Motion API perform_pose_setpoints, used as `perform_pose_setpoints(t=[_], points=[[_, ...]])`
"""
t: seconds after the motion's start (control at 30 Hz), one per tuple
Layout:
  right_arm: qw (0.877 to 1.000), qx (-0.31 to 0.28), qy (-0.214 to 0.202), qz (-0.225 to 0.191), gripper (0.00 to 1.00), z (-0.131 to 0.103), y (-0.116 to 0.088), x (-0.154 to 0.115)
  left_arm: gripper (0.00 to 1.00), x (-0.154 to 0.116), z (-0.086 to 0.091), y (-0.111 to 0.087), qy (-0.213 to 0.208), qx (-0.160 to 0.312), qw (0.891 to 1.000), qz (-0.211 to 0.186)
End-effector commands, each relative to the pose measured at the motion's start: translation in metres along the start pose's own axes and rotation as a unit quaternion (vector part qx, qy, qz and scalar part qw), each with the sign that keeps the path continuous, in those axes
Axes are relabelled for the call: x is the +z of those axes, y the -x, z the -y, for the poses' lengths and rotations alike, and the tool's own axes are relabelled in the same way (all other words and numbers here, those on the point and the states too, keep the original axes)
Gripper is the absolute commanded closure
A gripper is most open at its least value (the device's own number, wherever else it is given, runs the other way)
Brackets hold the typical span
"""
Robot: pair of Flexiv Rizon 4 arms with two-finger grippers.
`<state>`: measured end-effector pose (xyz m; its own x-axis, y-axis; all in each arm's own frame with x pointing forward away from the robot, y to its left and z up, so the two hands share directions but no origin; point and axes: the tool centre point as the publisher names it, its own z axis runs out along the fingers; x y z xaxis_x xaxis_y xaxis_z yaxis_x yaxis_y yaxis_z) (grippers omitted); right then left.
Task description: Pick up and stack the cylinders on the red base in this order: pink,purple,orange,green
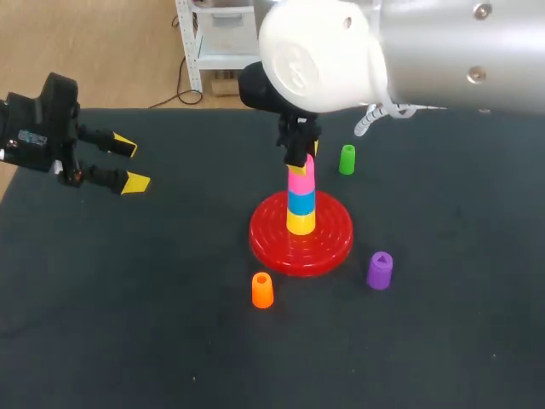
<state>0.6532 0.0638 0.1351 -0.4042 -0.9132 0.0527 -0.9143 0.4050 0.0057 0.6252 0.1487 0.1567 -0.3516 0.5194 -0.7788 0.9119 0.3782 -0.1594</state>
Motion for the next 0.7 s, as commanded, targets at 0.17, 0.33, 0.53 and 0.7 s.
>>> perform_pose_setpoints(t=[0.17, 0.33, 0.53, 0.7], points=[[1.0, 0.006, 0.018, -0.01, 1.0, 0.009, 0.005, 0.01, 0.0, 0.0, 0.0, -0.002, 0.001, 0.001, 1.0, 0.003], [0.999, 0.001, 0.036, -0.017, 1.0, 0.004, 0.005, 0.022, 0.0, 0.0, 0.0, -0.002, 0.001, 0.001, 1.0, 0.003], [0.999, -0.001, 0.043, -0.021, 1.0, -0.001, 0.005, 0.024, 0.0, 0.0, 0.0, -0.002, 0.001, 0.001, 1.0, 0.003], [0.999, 0.004, 0.046, -0.009, 0.0, 0.004, 0.002, 0.011, 0.0, 0.0, 0.0, -0.002, 0.001, 0.001, 1.0, 0.003]])
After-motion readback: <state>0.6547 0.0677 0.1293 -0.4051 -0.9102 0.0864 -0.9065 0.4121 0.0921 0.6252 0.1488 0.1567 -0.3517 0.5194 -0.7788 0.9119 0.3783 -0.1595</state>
